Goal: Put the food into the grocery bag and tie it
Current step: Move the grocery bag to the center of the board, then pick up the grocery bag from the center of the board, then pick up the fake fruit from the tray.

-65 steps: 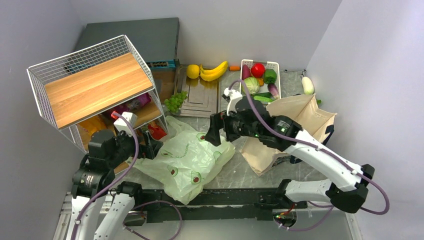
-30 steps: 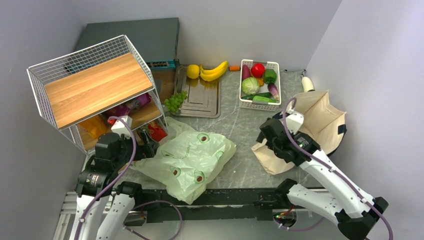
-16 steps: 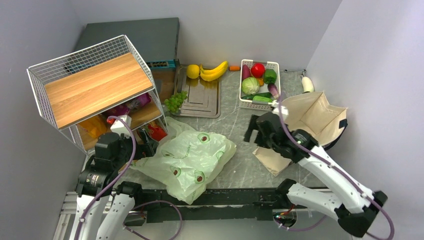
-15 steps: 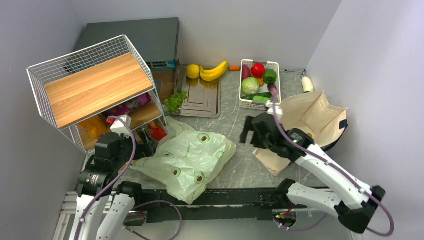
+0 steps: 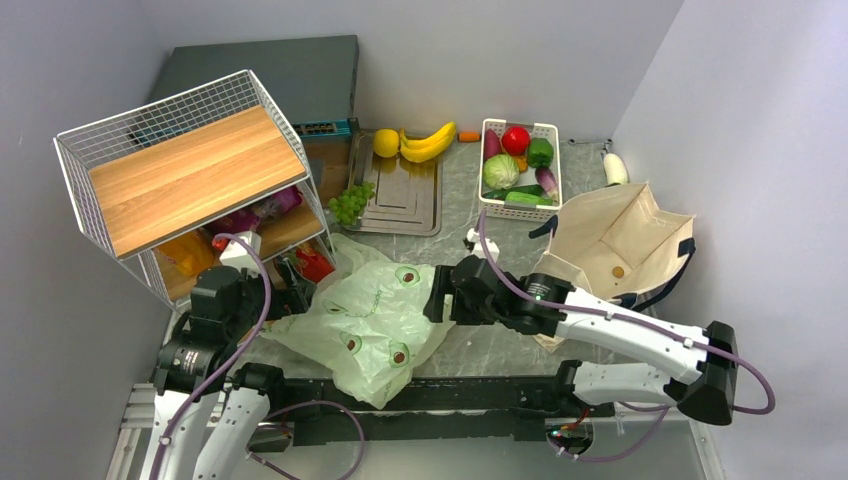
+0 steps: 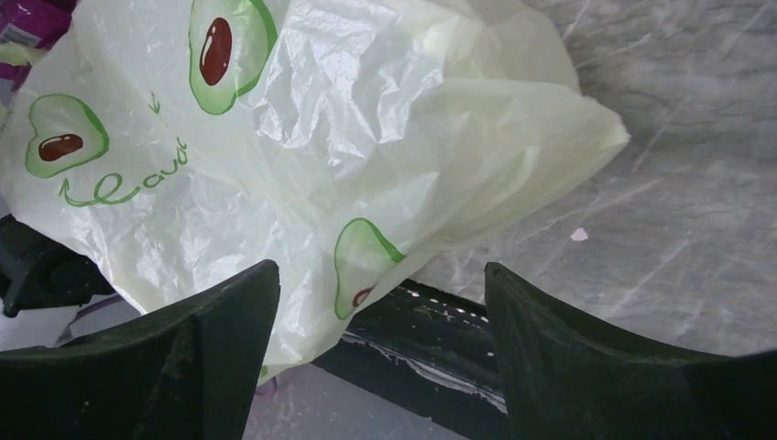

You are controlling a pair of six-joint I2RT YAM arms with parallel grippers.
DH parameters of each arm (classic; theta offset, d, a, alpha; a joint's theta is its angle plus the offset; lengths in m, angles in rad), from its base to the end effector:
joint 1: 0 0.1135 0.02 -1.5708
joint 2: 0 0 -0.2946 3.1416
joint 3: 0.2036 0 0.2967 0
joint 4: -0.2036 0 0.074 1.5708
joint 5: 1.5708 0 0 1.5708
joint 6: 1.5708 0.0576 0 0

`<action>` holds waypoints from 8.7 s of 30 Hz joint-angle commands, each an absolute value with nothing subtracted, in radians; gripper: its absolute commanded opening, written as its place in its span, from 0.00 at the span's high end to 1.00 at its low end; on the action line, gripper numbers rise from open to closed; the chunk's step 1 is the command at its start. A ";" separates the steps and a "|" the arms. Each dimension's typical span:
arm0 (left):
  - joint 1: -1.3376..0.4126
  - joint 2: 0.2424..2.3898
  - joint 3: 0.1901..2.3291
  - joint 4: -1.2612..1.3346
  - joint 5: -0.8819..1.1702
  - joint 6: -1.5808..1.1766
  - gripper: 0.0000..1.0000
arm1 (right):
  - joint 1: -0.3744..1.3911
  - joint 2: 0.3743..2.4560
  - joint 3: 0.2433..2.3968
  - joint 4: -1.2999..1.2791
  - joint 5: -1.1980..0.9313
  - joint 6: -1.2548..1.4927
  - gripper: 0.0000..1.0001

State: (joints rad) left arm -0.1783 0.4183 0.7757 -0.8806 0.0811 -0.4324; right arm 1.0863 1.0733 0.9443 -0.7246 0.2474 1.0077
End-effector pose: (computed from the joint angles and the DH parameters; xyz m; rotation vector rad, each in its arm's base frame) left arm 0.1132 -0.0251 0.3254 -0.2197 2.1131 -0.4510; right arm 0.1339 0.2241 0.2966 0.0182 2.5014 0.6556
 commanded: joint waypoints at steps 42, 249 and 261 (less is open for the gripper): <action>-0.178 0.395 0.775 -0.846 0.067 -0.445 0.01 | 1.015 1.529 1.631 -0.894 0.513 0.473 0.00; -0.473 2.202 1.766 -0.572 -0.525 0.256 1.00 | 0.912 0.662 0.891 -0.648 0.566 0.467 1.00; -0.507 2.173 1.933 -0.750 -0.374 0.146 1.00 | 0.912 0.694 0.924 -0.644 0.561 0.456 1.00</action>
